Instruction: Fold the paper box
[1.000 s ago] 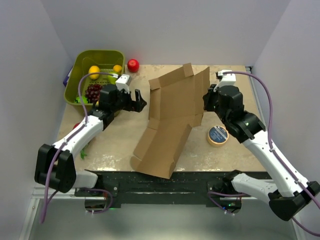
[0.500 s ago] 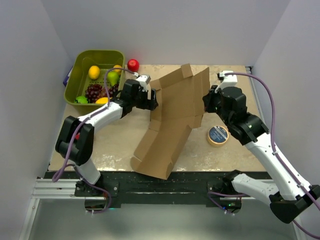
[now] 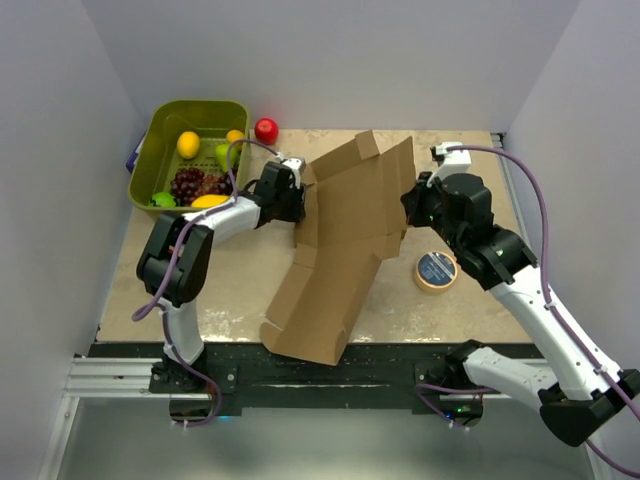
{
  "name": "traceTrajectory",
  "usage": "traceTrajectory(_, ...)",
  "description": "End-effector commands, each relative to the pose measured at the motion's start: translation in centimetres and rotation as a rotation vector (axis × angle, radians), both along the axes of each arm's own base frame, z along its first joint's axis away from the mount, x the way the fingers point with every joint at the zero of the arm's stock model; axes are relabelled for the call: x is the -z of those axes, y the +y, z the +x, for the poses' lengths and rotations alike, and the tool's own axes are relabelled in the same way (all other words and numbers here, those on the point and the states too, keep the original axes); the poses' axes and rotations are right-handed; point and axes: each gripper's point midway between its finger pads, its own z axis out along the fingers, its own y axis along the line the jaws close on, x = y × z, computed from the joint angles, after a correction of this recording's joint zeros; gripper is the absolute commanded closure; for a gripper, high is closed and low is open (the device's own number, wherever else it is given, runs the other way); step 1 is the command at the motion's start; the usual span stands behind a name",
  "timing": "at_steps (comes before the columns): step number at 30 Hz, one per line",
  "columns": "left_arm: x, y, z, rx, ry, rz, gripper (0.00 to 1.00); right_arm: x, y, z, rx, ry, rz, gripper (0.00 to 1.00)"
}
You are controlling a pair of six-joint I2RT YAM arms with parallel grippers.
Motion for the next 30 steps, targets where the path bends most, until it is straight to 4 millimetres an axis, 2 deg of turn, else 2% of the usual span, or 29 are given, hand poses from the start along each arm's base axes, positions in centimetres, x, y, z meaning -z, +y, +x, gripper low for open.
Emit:
traceTrajectory(1,-1.8,-0.2,1.6,-0.011,-0.066,0.006,0.69,-0.3,-0.2,-0.1,0.007,-0.015,-0.003,1.0)
traceTrajectory(2,-1.8,0.0,1.5,-0.01,-0.07,0.018,0.76,0.2,-0.4,0.0,0.017,-0.008,-0.011,1.0)
traceTrajectory(3,-2.6,0.3,1.5,-0.016,-0.09,0.023,0.88,0.4,-1.0,0.3,0.055,-0.015,-0.025,1.0)
traceTrajectory(5,-3.2,0.5,1.1,-0.007,-0.105,0.032,0.98,1.9,-2.0,0.8,0.111,-0.001,-0.058,1.0)
traceTrajectory(7,-5.3,1.4,0.9,-0.028,-0.154,0.043,1.0,2.6,-2.9,1.2,0.171,-0.002,-0.079,1.0)
traceTrajectory(8,-5.1,1.7,0.0,-0.017,-0.155,0.052,1.0,3.4,-3.0,1.3,0.187,0.011,-0.084,1.0)
traceTrajectory(9,-7.4,1.9,-0.3,-0.013,-0.207,0.03,1.0,3.7,-3.2,1.5,0.206,0.009,-0.084,1.0)
traceTrajectory(10,-7.2,2.2,-1.2,-0.004,-0.206,0.033,1.0,4.0,-3.2,1.6,0.211,0.012,-0.081,1.0)
traceTrajectory(11,-7.8,2.3,-1.8,0.01,-0.219,0.027,1.0,4.5,-3.3,1.6,0.219,0.018,-0.08,0.98)
traceTrajectory(12,-9.8,2.7,-2.4,0.008,-0.259,0.011,1.0,4.6,-3.3,1.7,0.224,0.012,-0.072,0.94)
traceTrajectory(13,-9.7,3.0,-3.3,0.012,-0.256,0.013,1.0,4.9,-3.3,1.6,0.223,0.014,-0.074,0.92)
traceTrajectory(14,-11.7,3.3,-4.0,0.022,-0.299,0.0,1.0,5.0,-3.4,1.7,0.229,0.012,-0.075,0.89)
traceTrajectory(16,-12.0,4.2,-5.5,0.033,-0.304,0.013,1.0,5.2,-3.6,1.9,0.244,0.004,-0.079,0.75)
traceTrajectory(17,-13.7,4.7,-6.3,0.037,-0.354,0.007,1.0,5.4,-3.7,1.9,0.253,0.007,-0.086,0.66)
traceTrajectory(18,-14.1,4.8,-7.0,0.056,-0.363,-0.004,1.0,5.7,-3.8,1.9,0.26,0.018,-0.095,0.57)
traceTrajectory(19,-13.5,5.1,-8.0,0.071,-0.358,0.005,1.0,5.8,-3.9,2.1,0.271,0.026,-0.101,0.4)
traceTrajectory(20,-14.6,5.3,-8.8,0.086,-0.392,-0.006,1.0,5.8,-3.9,2.1,0.275,0.032,-0.097,0.32)
traceTrajectory(22,-13.8,5.7,-10.1,0.104,-0.381,-0.001,1.0,5.4,-3.6,2.1,0.264,0.038,-0.089,0.18)
traceTrajectory(23,-14.6,5.9,-10.7,0.111,-0.41,-0.012,1.0,5.0,-3.3,2.0,0.249,0.033,-0.072,0.15)
traceTrajectory(25,-14.6,6.2,-11.3,0.111,-0.422,-0.018,1.0,3.9,-2.8,2.0,0.213,-0.004,-0.054,0.1)
traceTrajectory(26,-15.2,6.1,-11.6,0.124,-0.443,-0.027,1.0,3.5,-1.8,1.8,0.152,-0.015,-0.034,0.09)
traceTrajectory(30,-16.1,6.3,-11.6,0.114,-0.468,-0.036,1.0,2.1,0.4,1.1,0.052,0.003,0.061,0.07)
